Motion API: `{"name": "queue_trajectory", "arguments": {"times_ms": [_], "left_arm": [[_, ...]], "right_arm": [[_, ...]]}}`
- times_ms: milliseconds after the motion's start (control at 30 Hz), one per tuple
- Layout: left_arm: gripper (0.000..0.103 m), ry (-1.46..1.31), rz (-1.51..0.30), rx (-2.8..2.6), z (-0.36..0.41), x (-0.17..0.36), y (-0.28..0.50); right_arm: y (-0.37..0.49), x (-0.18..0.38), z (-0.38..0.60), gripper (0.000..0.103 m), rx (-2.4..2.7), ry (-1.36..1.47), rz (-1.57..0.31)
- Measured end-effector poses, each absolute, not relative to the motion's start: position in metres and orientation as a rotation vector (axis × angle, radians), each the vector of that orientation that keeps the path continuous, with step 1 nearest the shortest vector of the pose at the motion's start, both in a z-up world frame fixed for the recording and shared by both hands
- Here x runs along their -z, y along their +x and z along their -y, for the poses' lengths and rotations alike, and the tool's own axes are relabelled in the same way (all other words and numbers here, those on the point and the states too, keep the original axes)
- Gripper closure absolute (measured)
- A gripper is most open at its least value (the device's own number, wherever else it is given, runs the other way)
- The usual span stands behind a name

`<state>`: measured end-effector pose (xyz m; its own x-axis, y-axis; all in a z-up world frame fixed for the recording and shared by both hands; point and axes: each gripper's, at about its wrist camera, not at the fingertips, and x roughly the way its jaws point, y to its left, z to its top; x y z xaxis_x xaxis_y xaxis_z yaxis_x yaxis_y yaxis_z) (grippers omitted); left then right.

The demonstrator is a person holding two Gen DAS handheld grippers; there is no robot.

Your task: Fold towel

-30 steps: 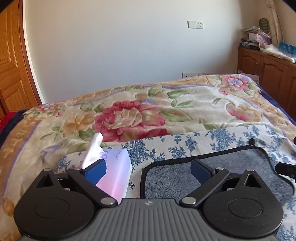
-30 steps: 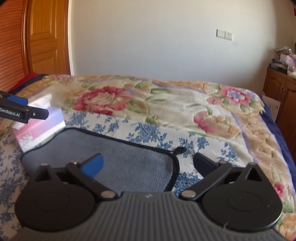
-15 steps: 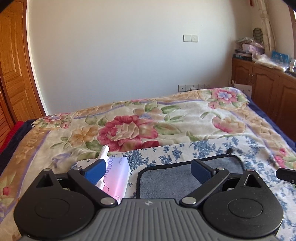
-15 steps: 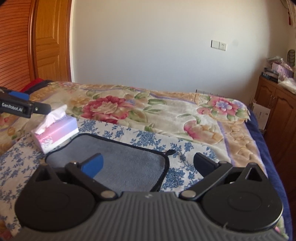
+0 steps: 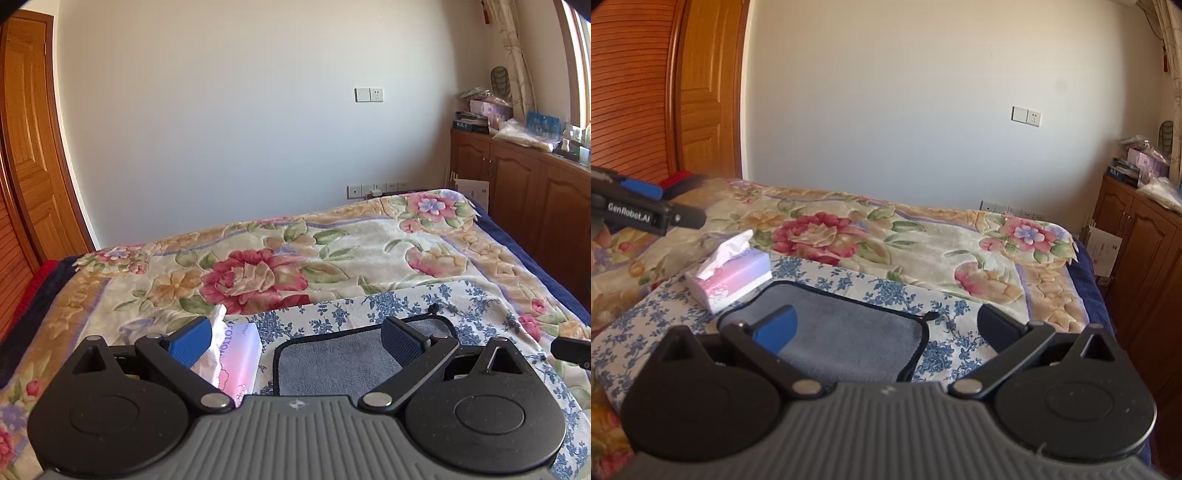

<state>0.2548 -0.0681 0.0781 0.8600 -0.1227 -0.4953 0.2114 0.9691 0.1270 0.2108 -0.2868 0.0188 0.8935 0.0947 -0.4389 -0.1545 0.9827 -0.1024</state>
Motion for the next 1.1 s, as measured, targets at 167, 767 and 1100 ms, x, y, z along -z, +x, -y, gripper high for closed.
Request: {"name": "queue_trajectory", "arguments": {"times_ms": [167, 767, 1100], "left_arm": [[0.003, 0.17, -0.502, 0.171, 0.056, -0.091, 0.231], [0.002, 0.209, -0.493, 0.174, 0.028, -0.098, 0.15], [0.002, 0.206, -0.515, 0.18, 0.017, -0.082, 0.124]], "right_arm": [[0.191, -0.025, 0.283, 0.0, -0.124, -0.132, -0.444], [0.127, -0.025, 0.271, 0.0, -0.128, -0.087, -0.456], [0.103, -0.02, 0.273, 0.0, -0.103, -0.08, -0.456]]}}
